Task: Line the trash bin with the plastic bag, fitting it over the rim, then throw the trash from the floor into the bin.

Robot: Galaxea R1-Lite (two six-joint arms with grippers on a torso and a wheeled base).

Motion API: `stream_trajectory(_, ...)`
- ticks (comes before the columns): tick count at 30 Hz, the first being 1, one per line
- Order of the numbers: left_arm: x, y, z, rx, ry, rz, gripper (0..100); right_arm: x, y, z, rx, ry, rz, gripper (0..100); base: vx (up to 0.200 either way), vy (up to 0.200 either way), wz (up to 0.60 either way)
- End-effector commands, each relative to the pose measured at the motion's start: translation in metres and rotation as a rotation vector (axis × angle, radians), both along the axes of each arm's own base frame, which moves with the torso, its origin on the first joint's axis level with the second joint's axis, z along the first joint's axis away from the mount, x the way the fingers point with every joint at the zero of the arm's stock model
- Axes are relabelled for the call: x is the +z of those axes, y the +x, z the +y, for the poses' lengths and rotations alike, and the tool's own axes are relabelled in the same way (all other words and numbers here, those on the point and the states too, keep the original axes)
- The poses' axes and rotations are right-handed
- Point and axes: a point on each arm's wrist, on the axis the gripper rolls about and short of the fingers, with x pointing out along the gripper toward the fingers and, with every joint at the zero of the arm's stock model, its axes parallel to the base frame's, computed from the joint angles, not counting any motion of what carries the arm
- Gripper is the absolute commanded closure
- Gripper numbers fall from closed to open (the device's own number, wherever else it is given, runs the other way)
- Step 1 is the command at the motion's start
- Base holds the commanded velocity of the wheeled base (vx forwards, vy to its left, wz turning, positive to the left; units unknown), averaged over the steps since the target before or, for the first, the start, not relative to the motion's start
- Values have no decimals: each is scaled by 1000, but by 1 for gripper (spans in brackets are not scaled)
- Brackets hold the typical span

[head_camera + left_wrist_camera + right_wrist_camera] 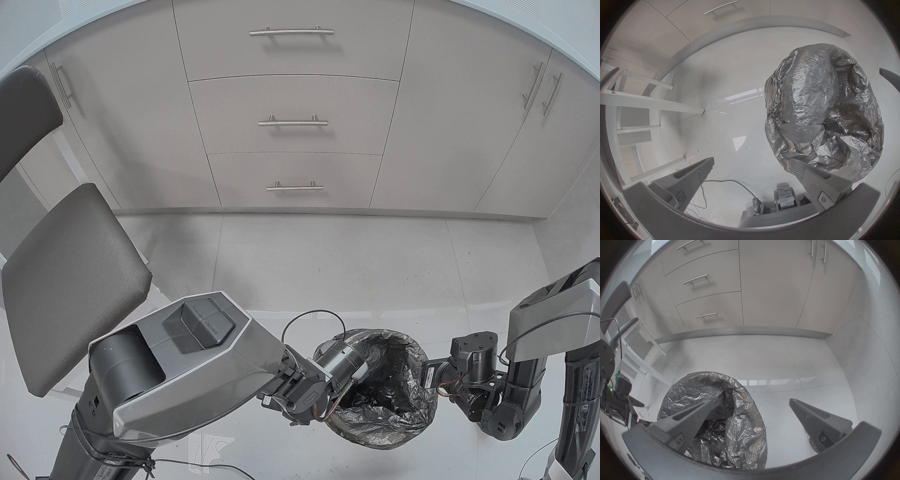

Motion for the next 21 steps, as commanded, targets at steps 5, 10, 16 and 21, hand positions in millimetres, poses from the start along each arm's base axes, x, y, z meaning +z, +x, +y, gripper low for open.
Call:
stream_trajectory(5, -12, -1, -1, -4, 15, 16, 0, -2, 1, 0, -4, 5, -4, 0, 0, 0, 0)
stream_trajectory(10, -14, 1, -3, -3, 17, 14, 0, -6, -1, -2, -5, -1, 14, 0, 0, 0, 0)
stream_trajectory(16, -8, 0, -2, -2, 7, 14, 0, -6, -5, -4, 5, -5, 31, 0, 0, 0, 0)
stream_trajectory(21, 12, -14, -2, 6, -46, 15, 0, -11, -15, -9, 1, -26, 82, 0, 0, 0, 0)
